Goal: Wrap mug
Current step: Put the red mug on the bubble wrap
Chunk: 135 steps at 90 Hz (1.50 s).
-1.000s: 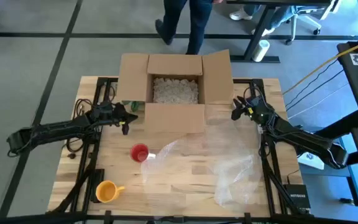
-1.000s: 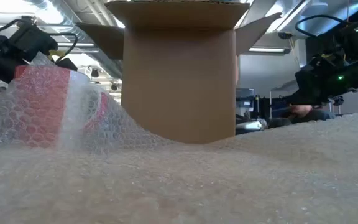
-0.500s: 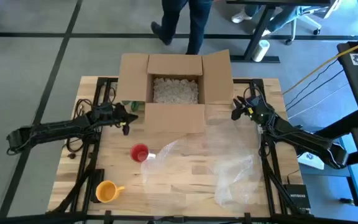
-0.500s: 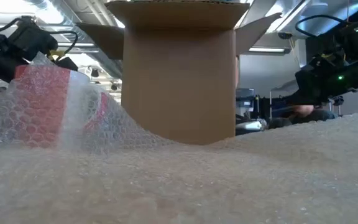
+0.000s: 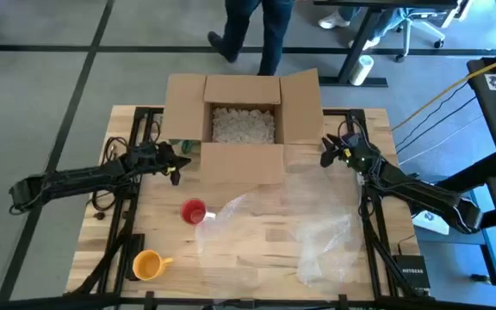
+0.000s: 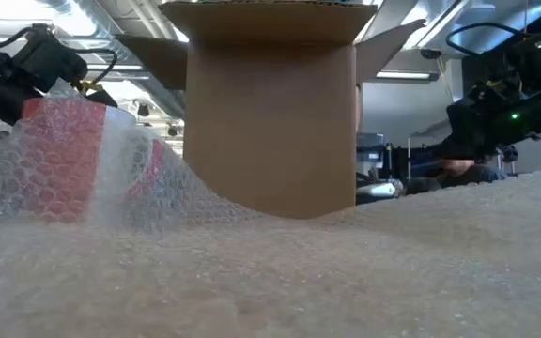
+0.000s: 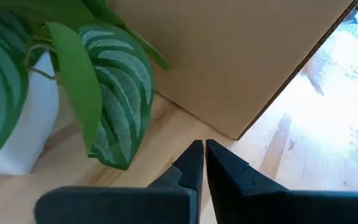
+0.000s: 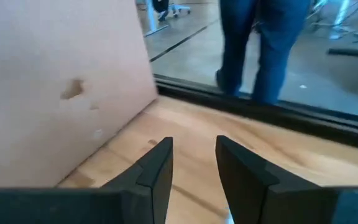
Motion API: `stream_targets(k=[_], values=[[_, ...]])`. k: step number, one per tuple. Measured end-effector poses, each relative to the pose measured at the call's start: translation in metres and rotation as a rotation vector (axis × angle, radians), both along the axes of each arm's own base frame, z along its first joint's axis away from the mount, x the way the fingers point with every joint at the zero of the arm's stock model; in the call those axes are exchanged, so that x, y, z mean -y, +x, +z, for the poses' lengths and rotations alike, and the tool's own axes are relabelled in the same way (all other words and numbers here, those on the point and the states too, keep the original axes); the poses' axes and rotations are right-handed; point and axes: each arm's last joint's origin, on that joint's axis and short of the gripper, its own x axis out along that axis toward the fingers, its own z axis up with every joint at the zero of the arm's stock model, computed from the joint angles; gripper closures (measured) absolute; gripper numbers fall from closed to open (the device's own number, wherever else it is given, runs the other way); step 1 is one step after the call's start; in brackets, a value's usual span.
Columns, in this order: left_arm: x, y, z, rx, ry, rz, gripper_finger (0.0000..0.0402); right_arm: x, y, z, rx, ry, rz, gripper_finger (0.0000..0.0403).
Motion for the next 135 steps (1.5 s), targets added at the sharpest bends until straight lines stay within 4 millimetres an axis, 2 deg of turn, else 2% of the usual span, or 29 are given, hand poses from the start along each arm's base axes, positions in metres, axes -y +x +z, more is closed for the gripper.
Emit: stream_targets(k=[18, 74, 84, 101, 135], values=[[0.0001, -0.0001, -0.0003, -0.010, 0.013, -0.008, 0.0402, -0.0013, 0.0019, -0.0028, 0.038, 0.079, 0.049, 0.0295], [0.0001, -0.0002, -0.0004, -0.008, 0.008, -0.005, 0.0402, -0.0010, 0.0017, -0.0027, -0.020, 0.024, 0.064, 0.0296], [-0.0002, -0.0003, -0.0003, -0.018, 0.028, -0.003, 0.0402, -0.0009, 0.0016, -0.0027, -0.020, 0.023, 0.062, 0.0317], [-0.0012, -0.0008, -0.0003, -0.036, 0.061, 0.020, 0.0402, -0.0008, 0.0015, -0.0026, -0.032, 0.011, 0.061, 0.0394], [-0.0017, -0.0011, -0.0003, -0.032, 0.053, 0.047, 0.0402, -0.0014, 0.0019, -0.0029, -0.033, 0.016, 0.087, 0.0402]])
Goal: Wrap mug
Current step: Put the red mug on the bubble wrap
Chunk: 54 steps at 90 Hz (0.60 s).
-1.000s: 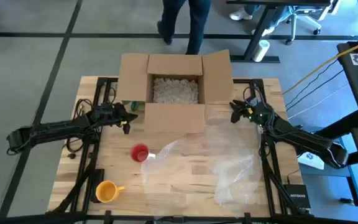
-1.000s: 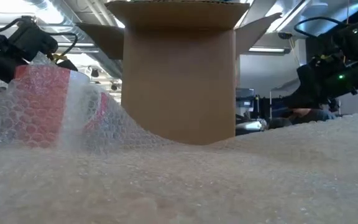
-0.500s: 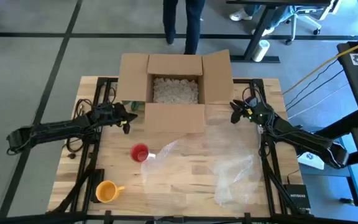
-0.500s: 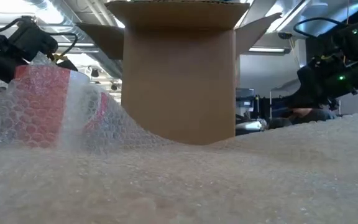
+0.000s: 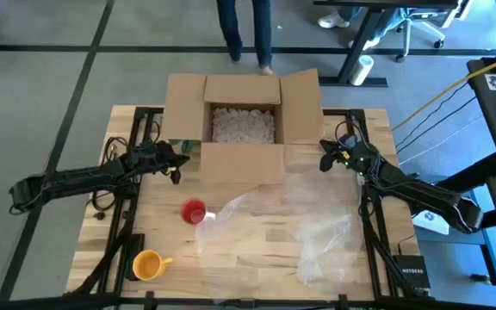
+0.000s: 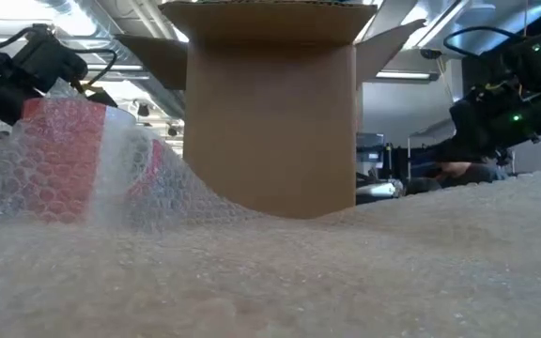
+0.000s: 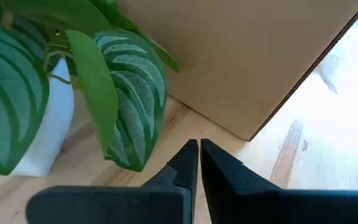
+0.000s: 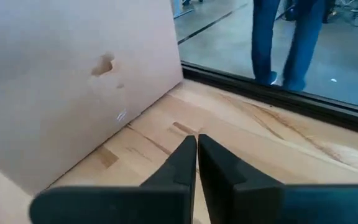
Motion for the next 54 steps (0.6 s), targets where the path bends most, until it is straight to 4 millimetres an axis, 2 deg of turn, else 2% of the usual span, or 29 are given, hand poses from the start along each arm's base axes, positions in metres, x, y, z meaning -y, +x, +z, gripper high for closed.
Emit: stream_targets(k=[8, 18, 38, 54], values=[[0.000, 0.000, 0.000, -0.006, 0.003, 0.018, 0.0402, 0.000, 0.000, 0.003, -0.004, 0.016, -0.002, 0.0402], [0.004, 0.002, 0.001, -0.016, 0.014, -0.004, 0.0402, 0.000, 0.001, 0.017, -0.004, 0.042, 0.023, 0.0402], [0.013, 0.012, 0.017, -0.056, 0.049, -0.002, 0.0402, -0.004, -0.003, 0.038, -0.075, 0.143, 0.027, 0.0403], [0.025, 0.019, 0.028, -0.036, 0.062, -0.033, 0.0402, -0.007, -0.003, 0.048, -0.013, 0.175, 0.068, 0.0403]])
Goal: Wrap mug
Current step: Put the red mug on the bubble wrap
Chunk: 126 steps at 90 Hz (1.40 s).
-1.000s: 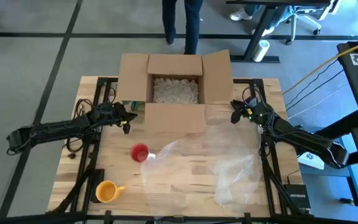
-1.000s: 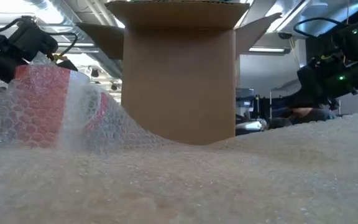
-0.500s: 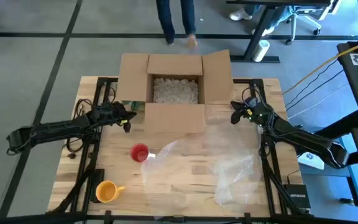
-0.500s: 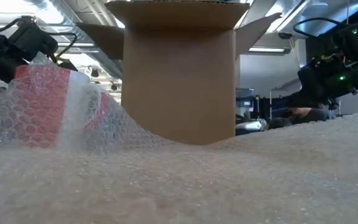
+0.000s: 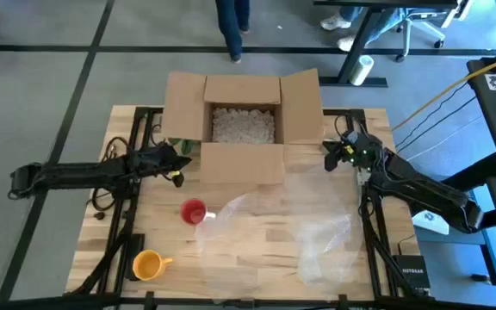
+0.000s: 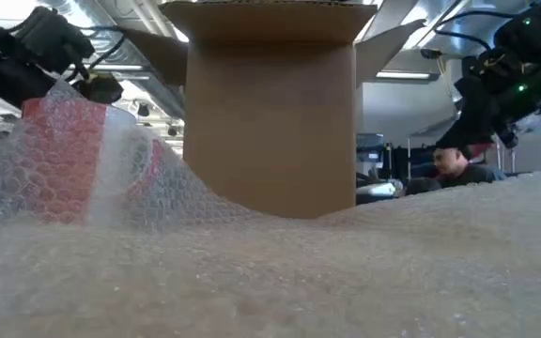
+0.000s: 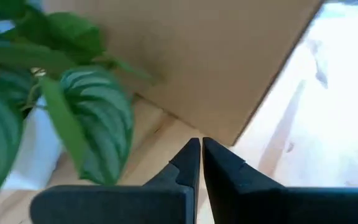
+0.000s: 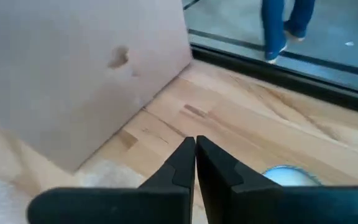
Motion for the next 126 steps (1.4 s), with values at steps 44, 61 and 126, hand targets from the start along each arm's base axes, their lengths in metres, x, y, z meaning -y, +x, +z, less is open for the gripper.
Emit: stream_targets(k=[44, 61, 126], values=[[0.039, 0.007, 0.032, -0.026, 0.046, -0.050, 0.0402, -0.034, 0.009, 0.014, 0.077, 0.024, 0.086, 0.0403], [0.052, 0.005, 0.050, -0.028, 0.035, -0.096, 0.0402, -0.050, 0.015, 0.032, 0.100, -0.007, 0.128, 0.0403], [0.103, 0.055, 0.089, -0.364, 0.122, -0.297, 0.0402, -0.138, 0.064, 0.035, -0.005, -0.075, 0.251, 0.0403]])
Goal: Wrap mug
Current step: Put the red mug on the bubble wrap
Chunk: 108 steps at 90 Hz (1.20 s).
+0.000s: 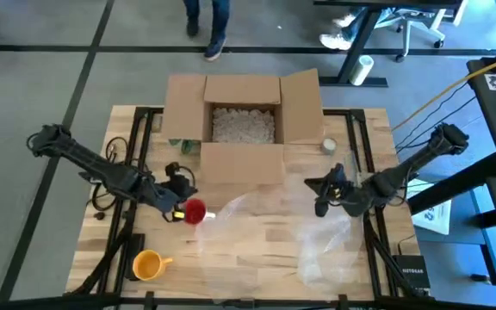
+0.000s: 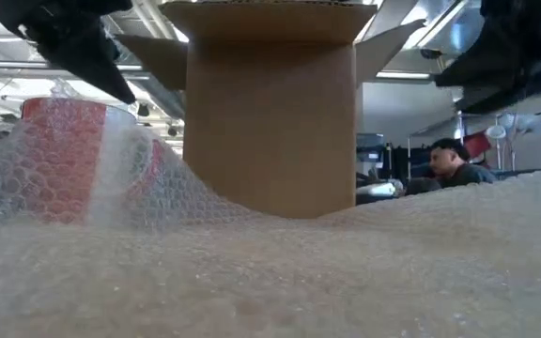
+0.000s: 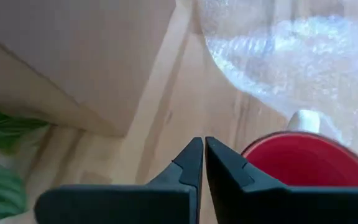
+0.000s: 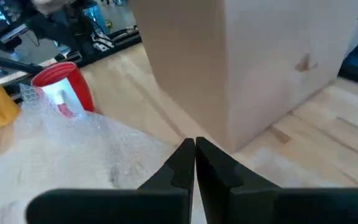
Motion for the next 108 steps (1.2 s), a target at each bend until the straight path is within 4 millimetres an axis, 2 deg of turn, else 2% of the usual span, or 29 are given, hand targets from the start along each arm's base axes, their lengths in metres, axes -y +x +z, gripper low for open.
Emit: stream_targets(k=[16, 36, 61, 77, 87, 108], values=[[-0.006, 0.003, 0.012, -0.011, -0.087, 0.028, 0.0402, -0.002, 0.003, 0.009, -0.053, -0.035, 0.001, 0.0403], [-0.016, 0.006, 0.014, -0.047, -0.245, 0.071, 0.0397, -0.001, 0.003, 0.008, -0.073, -0.050, 0.000, 0.0403], [-0.018, 0.007, 0.014, -0.045, -0.304, 0.077, 0.0331, -0.001, 0.002, 0.006, -0.093, -0.066, 0.001, 0.0403], [-0.014, 0.008, 0.014, -0.084, -0.392, -0.021, 0.0301, 0.000, 0.001, 0.006, -0.098, -0.070, 0.001, 0.0403], [-0.013, 0.007, 0.014, -0.102, -0.402, -0.069, 0.0298, 0.000, 0.001, 0.006, -0.099, -0.071, 0.001, 0.0403], [-0.016, 0.005, 0.011, -0.140, -0.397, -0.039, 0.0304, 0.000, 0.001, 0.006, -0.099, -0.072, 0.001, 0.0403]])
